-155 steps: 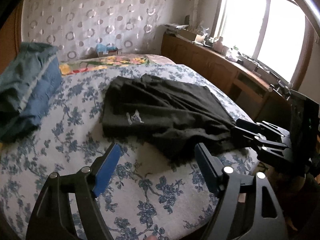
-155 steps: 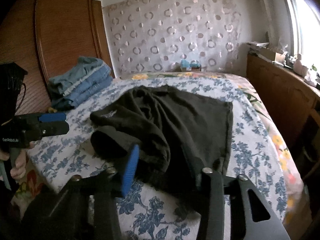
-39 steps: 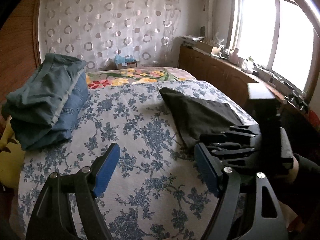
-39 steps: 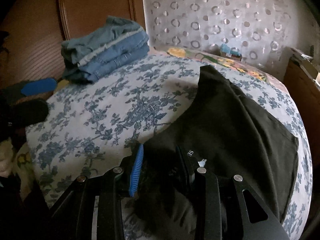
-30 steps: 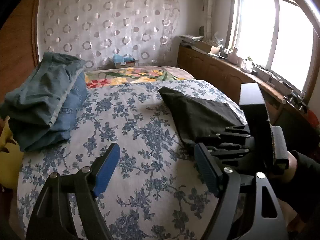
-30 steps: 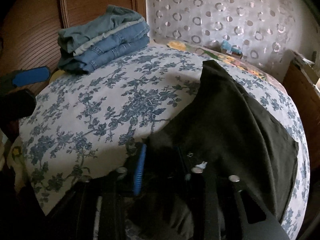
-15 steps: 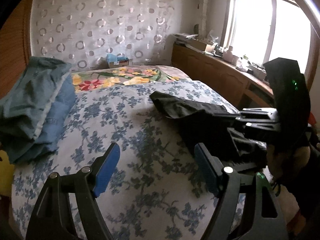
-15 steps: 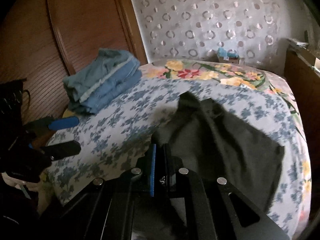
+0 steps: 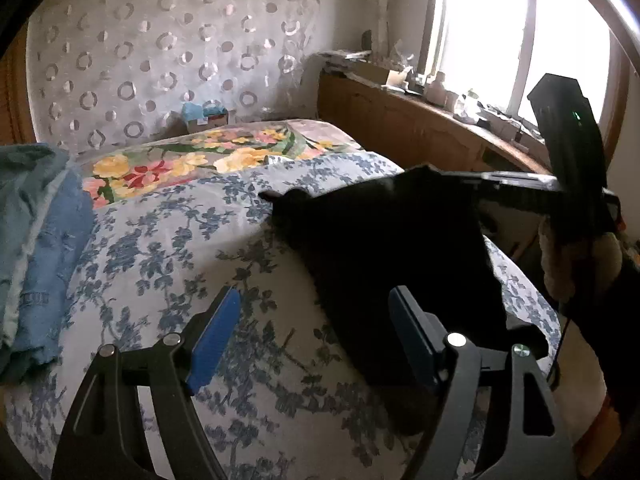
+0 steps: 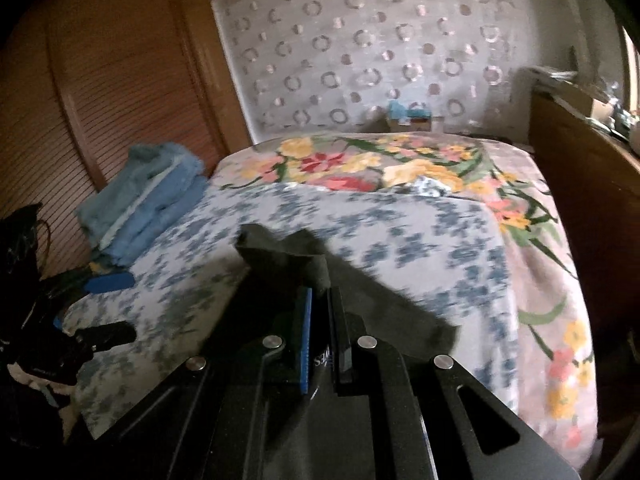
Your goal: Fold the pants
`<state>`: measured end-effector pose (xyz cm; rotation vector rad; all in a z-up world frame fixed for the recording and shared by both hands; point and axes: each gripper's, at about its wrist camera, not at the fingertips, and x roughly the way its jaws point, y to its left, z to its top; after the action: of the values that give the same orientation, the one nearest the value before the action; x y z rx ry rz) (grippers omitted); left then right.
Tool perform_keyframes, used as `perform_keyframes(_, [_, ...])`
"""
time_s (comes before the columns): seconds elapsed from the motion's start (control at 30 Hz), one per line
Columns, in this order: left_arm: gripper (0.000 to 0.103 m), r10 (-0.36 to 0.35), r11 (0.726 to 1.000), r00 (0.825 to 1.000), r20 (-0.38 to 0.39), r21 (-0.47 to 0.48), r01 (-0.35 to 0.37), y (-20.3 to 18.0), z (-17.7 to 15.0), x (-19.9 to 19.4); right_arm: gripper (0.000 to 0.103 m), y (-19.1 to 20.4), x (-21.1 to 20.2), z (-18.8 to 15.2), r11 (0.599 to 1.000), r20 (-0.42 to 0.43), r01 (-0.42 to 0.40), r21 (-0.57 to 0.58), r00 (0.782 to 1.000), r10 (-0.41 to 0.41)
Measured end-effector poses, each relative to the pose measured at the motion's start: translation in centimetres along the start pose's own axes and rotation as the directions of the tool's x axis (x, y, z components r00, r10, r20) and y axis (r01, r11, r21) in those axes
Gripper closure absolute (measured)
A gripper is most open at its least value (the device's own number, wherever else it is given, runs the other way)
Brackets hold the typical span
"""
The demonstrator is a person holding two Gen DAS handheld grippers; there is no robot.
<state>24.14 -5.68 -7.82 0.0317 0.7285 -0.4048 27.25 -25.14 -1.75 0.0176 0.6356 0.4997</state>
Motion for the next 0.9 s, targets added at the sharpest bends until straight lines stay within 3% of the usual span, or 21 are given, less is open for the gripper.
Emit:
perform_keyframes(0.17, [0.025, 0.0, 1.0, 1.0, -0.019, 0.008, 0.0, -0.4, 0.3, 1.3, 0.096, -3.0, 0.4, 0.2, 0.997, 0.004, 0.061, 0.036, 0.998, -0.061])
perform_keyframes(0.37, [0.025, -0.002, 1.0, 0.999, -0.044, 0.009, 0.002, -0.8, 0.1, 2.3, 0.095, -4.3, 2.4, -0.3, 0.989, -0.063, 0.14, 0.053, 0.989, -0.137])
perform_keyframes(0.47, [0.025, -0.002, 1.0, 0.998, -0.055, 0.009, 0.002, -1.1, -0.3, 2.5, 0.089, -4.1, 2.4, -0.8, 0.984, -0.07, 0.166, 0.065, 0.984, -0.161])
perform_keyframes(0.6, [0.025, -0.012, 1.0, 0.996, -0.086, -0.02, 0.01, -1.1, -0.9, 2.6, 0.078, -4.0, 1.2, -1.5, 0.982, -0.064, 0.166, 0.093, 0.985, -0.16])
perform_keyframes(0.9, [0.025, -0.059, 0.998, 0.995, -0.082, -0.008, 0.059, -2.7, -2.6, 1.2, 0.078, -2.0, -4.6, -5.7, 0.982, -0.053, 0.161, 0.104, 0.986, -0.156])
